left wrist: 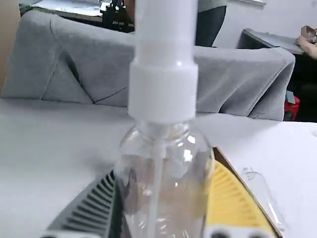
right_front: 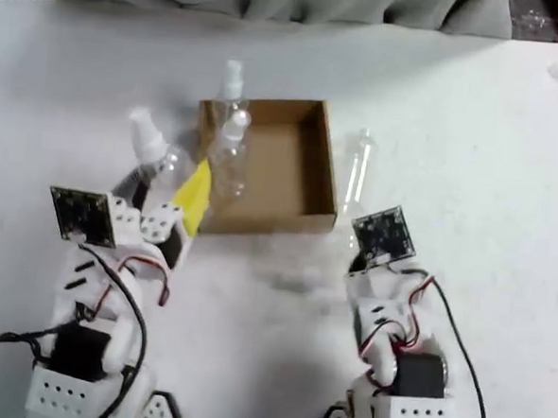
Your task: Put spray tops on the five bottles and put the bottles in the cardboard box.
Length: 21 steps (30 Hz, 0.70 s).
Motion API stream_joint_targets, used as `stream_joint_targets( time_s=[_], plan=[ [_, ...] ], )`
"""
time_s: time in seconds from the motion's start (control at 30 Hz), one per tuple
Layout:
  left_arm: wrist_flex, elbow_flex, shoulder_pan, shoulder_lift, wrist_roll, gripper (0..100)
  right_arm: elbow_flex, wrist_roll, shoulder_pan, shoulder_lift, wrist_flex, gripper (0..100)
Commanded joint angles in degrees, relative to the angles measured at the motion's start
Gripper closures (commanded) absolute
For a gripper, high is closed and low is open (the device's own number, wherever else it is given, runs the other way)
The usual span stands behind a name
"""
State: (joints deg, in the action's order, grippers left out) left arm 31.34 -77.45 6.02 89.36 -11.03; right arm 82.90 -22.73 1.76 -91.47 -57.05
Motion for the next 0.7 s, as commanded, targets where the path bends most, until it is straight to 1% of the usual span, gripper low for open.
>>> stream_joint_targets(
  time_s=[0.0,0.07,0.2,0.3,0.43,0.67],
  plan=[
    [-4.48,0.26,1.19,-1.1,1.93,98,2.46,-2.2,-4.53,-0.57,3.38,98.4],
    [-7.82,0.62,1.19,-4.79,1.85,98,6.42,-2.2,-5.93,-0.57,7.78,98.4],
    [-18.29,0.62,1.54,-14.73,1.76,98,12.04,-1.67,-10.07,-0.57,18.95,98.4],
    [-25.32,0.35,2.59,-21.76,1.76,98,12.13,-1.58,-10.42,-0.57,19.12,98.4],
    [-32.35,0.18,2.59,-29.23,1.76,98,12.13,-1.67,-10.51,-0.57,19.12,98.4],
    [-39.56,0.09,2.24,-39.78,2.2,98,12.66,-2.02,-10.33,-0.57,19.56,98.4]
  ],
)
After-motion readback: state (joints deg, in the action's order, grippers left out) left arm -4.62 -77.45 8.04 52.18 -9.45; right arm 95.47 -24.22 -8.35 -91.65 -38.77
